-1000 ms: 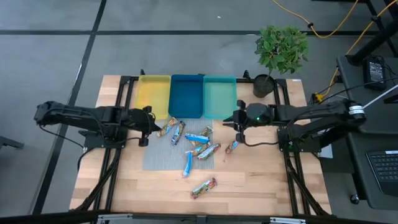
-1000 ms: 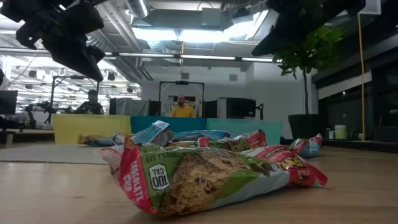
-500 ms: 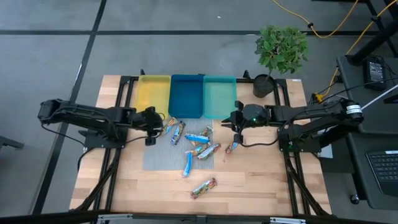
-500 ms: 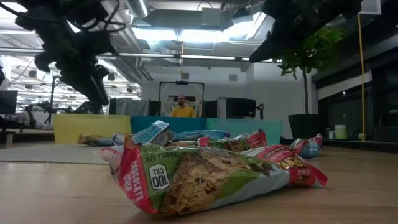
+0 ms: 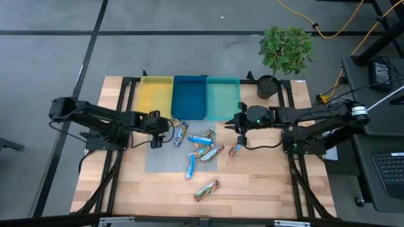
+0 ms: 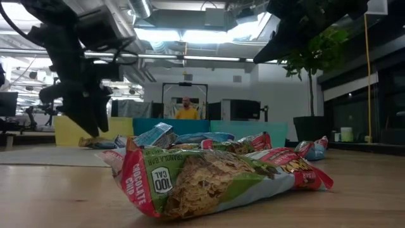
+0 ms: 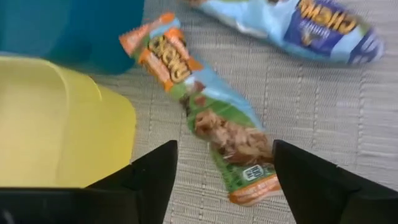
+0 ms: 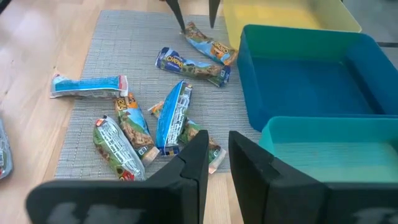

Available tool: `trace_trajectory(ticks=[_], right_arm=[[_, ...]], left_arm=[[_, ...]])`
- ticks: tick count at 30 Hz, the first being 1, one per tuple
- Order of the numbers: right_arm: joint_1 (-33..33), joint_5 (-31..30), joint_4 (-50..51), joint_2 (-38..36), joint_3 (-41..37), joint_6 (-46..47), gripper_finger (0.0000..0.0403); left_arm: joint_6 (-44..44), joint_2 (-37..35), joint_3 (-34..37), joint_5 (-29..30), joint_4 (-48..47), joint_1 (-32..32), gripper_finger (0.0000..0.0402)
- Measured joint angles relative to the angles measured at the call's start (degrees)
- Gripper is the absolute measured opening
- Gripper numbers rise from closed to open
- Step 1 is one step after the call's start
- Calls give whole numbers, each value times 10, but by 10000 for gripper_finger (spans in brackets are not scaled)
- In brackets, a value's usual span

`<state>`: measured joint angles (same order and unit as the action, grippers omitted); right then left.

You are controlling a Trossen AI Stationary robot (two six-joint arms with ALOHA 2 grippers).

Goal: Pick and place Granola Bars by type
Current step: Put the top orange granola bar into the yellow bin

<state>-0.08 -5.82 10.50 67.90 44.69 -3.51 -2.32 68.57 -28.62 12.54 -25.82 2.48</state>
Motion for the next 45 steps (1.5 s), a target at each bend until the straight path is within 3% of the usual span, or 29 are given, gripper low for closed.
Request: trace_trajectory(ticks=[15, 19, 32, 38, 45], right_arm=[[0, 0, 0, 0, 0, 0, 67], [0, 0, 0, 0, 0, 0, 67], [0, 0, 1, 0, 0, 1, 67], [0, 0, 0, 0, 0, 2, 67], [0, 4, 1, 0, 0, 3, 67]], left_arm=[[1, 76, -3, -13, 5, -1, 255], [-9, 72, -2, -17, 7, -1, 219], [-30, 72, -1, -28, 9, -7, 46], [-39, 58, -25, 18, -54, -43, 27], [-61, 33, -102, 67, -126, -106, 24]])
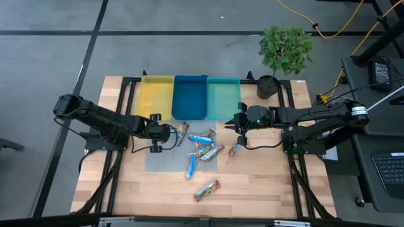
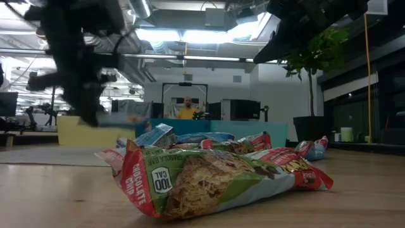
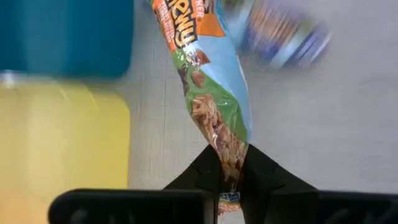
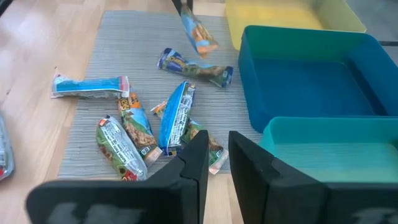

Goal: Pick and place Granola Bars by type
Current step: Put the top orange granola bar into the yellow bin

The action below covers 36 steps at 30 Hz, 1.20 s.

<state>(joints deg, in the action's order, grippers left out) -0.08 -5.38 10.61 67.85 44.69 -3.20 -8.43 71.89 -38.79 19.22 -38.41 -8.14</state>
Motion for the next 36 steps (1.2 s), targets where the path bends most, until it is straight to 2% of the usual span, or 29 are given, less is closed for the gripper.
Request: trace_trajectory(ticks=[6, 11, 14, 24, 27, 31, 36], right_arm=[[0, 10, 0, 0, 0, 1, 67], [0, 10, -1, 0, 0, 12, 67], [0, 11, -1, 0, 0, 15, 67], [0, 11, 2, 0, 0, 12, 67], [0, 11, 1, 0, 0, 12, 67], [0, 11, 0, 0, 0, 12, 67], [0, 11, 0, 0, 0, 12, 67]], left_arm=[[0, -22, -80, 23, -26, -64, 23], [2, -55, -143, 99, -63, -114, 23], [2, -82, -151, 140, -65, -130, 23], [2, -161, -151, 205, -94, -134, 23], [15, -186, -151, 233, -103, -122, 23], [50, -217, -161, 250, -111, -73, 23], [95, -223, -227, 247, -147, 16, 23]])
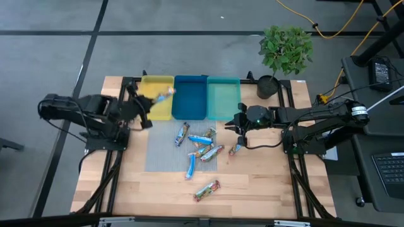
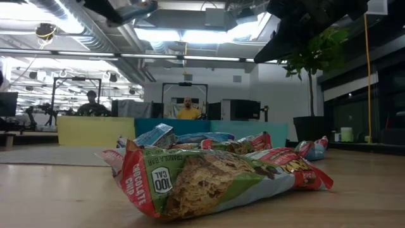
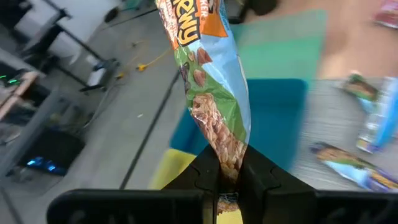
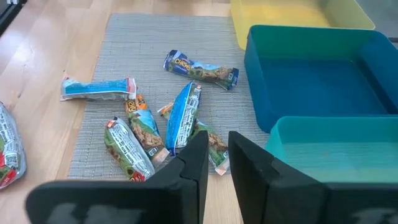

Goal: Pick and place Granola Bars by type
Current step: Put the top orange granola bar into the yellow bin

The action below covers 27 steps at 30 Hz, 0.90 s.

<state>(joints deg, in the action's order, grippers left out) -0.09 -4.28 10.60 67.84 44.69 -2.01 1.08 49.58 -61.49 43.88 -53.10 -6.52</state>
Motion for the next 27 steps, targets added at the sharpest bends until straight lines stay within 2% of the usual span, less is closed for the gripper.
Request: trace_trajectory(ticks=[4, 8, 16, 22, 27], right_arm=[[0, 0, 0, 0, 0, 0, 67], [0, 0, 0, 0, 0, -2, 67], [0, 0, 0, 0, 0, -2, 67], [0, 0, 0, 0, 0, -15, 67], [0, 0, 0, 0, 0, -15, 67]], left_arm=[[21, 11, -63, -34, -13, 72, 23], [23, 18, -98, -88, -15, 126, 23], [33, 50, -105, -138, -25, 246, 24], [42, 118, -105, -190, -53, 362, 24], [57, 180, -105, -195, -77, 416, 24]])
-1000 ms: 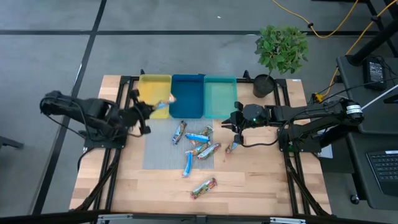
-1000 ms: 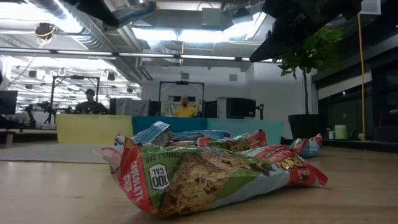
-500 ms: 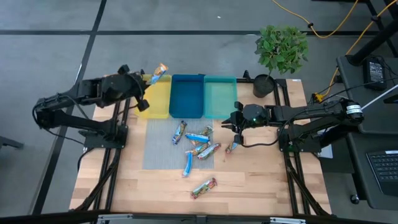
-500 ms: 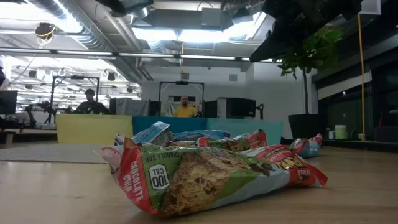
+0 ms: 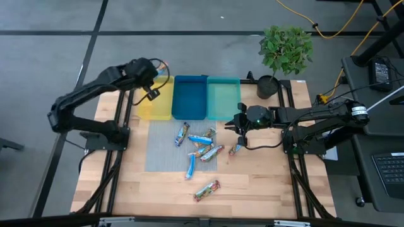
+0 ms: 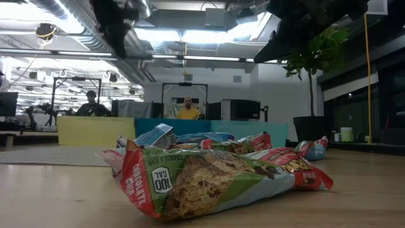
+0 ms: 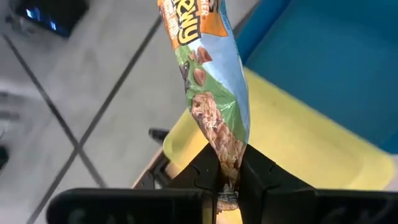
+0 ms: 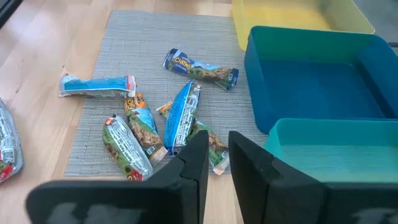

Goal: Pick and place Granola Bars by type
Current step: Put the top orange granola bar into the yellow bin

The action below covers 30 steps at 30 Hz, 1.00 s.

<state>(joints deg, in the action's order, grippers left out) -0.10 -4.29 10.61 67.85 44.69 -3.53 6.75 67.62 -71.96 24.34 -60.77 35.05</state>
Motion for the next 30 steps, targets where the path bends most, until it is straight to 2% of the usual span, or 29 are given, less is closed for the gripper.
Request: trace_trajectory(ticks=[7, 13, 18, 23, 30], right_arm=[[0, 0, 21, 0, 0, 2, 67], [0, 0, 28, 0, 0, 3, 67], [0, 0, 29, 0, 0, 4, 67], [0, 0, 29, 0, 0, 4, 67], [0, 0, 29, 0, 0, 4, 67]], left_arm=[[1, 56, 7, -16, -7, 32, 24], [16, 87, 59, -45, 0, 57, 24], [33, 94, 128, -47, 73, 82, 24], [45, 94, 187, -79, 143, 98, 24], [50, 94, 237, -120, 178, 106, 24]])
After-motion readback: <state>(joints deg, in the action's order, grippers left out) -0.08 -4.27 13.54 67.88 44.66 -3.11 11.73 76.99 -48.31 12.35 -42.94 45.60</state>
